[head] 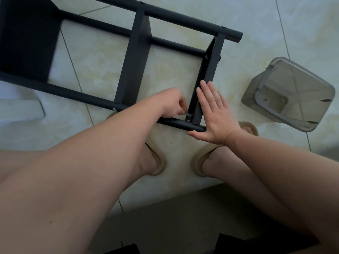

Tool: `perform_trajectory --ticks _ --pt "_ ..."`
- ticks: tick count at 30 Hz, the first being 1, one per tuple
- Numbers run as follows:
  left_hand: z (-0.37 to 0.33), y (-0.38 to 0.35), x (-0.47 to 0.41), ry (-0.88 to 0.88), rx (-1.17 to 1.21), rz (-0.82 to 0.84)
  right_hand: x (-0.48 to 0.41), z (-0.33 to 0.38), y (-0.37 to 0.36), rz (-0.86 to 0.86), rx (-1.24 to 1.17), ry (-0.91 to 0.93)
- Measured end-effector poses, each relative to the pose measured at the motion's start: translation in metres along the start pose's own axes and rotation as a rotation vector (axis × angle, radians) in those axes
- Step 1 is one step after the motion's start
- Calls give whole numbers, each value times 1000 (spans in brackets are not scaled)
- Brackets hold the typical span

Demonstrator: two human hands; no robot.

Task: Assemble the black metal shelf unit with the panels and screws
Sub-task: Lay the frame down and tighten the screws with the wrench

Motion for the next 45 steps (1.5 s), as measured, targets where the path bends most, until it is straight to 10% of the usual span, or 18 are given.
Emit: perform_trajectory --ticks 10,45 --pt "-10 -14 -4 196 579 59 -1 -1 0 -20 -24 2" --pt "-10 -13 -3 205 617 -49 -1 -1 -3 -40 -12 12"
Point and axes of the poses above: each hand's wrist, its own x-axis away from the middle knuckle, its own y-axis out of the back of the hand, z = x × y, the point moved 1 cm from there along -x, towards the middle knuckle, and after that the axes turned 10 degrees about x, right-handed, at the moved point
